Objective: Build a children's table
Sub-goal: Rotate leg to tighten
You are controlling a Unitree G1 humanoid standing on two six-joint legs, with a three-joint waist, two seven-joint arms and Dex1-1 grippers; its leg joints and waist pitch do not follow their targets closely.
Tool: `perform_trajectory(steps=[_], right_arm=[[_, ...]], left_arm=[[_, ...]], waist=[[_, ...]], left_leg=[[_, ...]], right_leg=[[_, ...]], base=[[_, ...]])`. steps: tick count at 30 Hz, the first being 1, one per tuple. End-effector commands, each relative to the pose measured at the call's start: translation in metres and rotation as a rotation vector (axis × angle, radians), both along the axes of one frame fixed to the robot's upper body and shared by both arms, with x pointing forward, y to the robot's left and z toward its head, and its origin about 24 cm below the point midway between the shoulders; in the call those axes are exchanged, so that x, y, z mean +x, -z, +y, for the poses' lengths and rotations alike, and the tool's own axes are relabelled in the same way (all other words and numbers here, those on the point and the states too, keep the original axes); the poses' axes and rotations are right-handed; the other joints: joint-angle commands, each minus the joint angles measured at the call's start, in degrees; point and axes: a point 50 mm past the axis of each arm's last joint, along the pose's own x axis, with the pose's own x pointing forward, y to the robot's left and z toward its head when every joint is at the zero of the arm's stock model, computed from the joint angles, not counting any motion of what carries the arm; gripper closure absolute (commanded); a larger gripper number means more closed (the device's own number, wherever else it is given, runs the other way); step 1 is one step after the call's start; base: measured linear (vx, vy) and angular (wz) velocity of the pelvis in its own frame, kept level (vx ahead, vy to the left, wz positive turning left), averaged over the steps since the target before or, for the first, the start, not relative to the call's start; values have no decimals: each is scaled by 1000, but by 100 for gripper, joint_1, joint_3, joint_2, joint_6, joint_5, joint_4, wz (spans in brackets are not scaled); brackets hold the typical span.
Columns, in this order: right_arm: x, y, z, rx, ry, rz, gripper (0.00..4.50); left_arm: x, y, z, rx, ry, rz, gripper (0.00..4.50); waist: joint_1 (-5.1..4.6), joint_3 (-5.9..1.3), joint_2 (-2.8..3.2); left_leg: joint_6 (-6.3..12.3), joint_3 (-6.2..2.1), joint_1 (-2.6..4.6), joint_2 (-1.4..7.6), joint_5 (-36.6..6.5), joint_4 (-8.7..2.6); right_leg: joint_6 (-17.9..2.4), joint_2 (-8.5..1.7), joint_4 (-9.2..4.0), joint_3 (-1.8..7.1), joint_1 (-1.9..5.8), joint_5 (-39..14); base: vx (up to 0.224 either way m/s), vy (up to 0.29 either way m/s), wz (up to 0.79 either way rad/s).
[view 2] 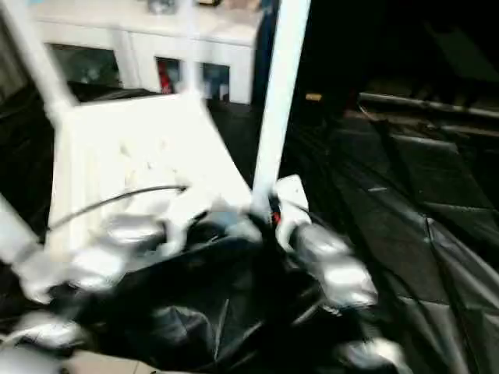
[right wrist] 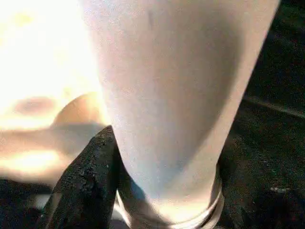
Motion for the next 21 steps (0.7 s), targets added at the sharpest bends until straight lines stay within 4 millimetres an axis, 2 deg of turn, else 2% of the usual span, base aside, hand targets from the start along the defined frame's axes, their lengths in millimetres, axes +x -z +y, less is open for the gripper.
perform_trajectory(steps=[1, 2, 3, 4, 7, 8, 10, 12, 13, 17, 18, 19, 20, 21], right_arm=[[-14, 28, 23, 4, -47, 141, 196], [-14, 27, 27, 2, -56, 139, 196], [-13, 26, 29, -5, -67, 131, 196], [-13, 23, 33, -18, -99, 103, 196], [-13, 18, 35, -2, -137, 73, 196], [-14, 14, 35, 41, -164, 59, 126], [-14, 12, 33, 51, -192, 44, 126], [-15, 9, 27, 47, -237, 33, 106], [-20, 6, 20, 50, -313, 30, 91], [-34, -3, 3, 31, -522, -10, 91], [-34, -3, 3, 31, -522, -10, 91], [-38, -8, -3, 32, -583, -24, 91], [-39, -11, -7, 24, -611, -36, 91], [-40, -13, -10, 16, -638, -40, 91]], left_arm=[[1, -5, -21, -45, -15, -15, 450], [2, -6, -26, -53, -22, -14, 450], [2, -7, -28, -54, -22, -17, 450], [3, -8, -30, -55, -10, -26, 450], [2, -9, -29, -58, 16, -27, 450], [1, -8, -25, -57, 42, -26, 450], [-1, -8, -21, -58, 75, -26, 450], [-3, -7, -14, -67, 108, -9, 450], [-5, -8, -7, -87, 128, 15, 450], [-12, -9, 7, -86, 230, 26, 450], [-12, -9, 7, -86, 230, 26, 450], [-15, -12, 13, -99, 277, 33, 450], [-17, -14, 16, -109, 312, 35, 450], [-20, -16, 19, -120, 346, 42, 450]], waist=[[4, -224, 28], [8, -235, 10], [8, -235, 10], [21, -259, 6], [22, -268, 27], [20, -263, 16], [15, -264, 30], [18, -254, 34], [29, -250, 21], [60, -237, -9], [64, -234, -5], [67, -234, 26], [81, -244, 30], [83, -261, 24]], left_leg=[[-47, -104, -20, 186, -1441, -441], [7, -102, -40, 190, -1338, -443], [7, -102, -40, 190, -1338, -443], [63, -90, -49, 192, -1160, -430], [131, -79, -81, 189, -931, -421], [156, -76, -83, 189, -944, -424], [161, -77, -79, 199, -961, -428], [178, -83, -83, 204, -1030, -440], [198, -87, -82, 206, -1044, -445], [299, -83, -92, 222, -1071, -446], [309, -86, -98, 224, -1075, -449], [306, -84, -91, 228, -1071, -446], [304, -92, -93, 232, -1056, -443], [332, -93, -106, 249, -970, -436]], right_leg=[[-455, -499, -609, 303, 189, -2490], [-490, -495, -578, 311, 211, -2219], [-490, -495, -578, 311, 211, -2219], [-564, -492, -534, 322, 230, -1843], [-701, -490, -491, 325, 263, -1423], [-701, -494, -500, 320, 268, -1463], [-717, -494, -500, 319, 263, -1487], [-710, -500, -510, 320, 270, -1552], [-698, -497, -510, 314, 283, -1576], [-663, -512, -522, 318, 276, -1727], [-654, -513, -527, 318, 275, -1783], [-671, -518, -534, 322, 260, -1810], [-679, -526, -527, 319, 275, -1782], [-737, -522, -494, 326, 278, -1566]], base=[[0, 0, 0], [0, 0, 0], [0, 0, 0], [0, 0, 0], [0, 0, 0], [0, 0, 0], [0, 0, 0], [0, 0, 0], [0, 0, 0], [0, 0, 0], [0, 0, 0], [0, 0, 0], [0, 0, 0], [0, 0, 0]])
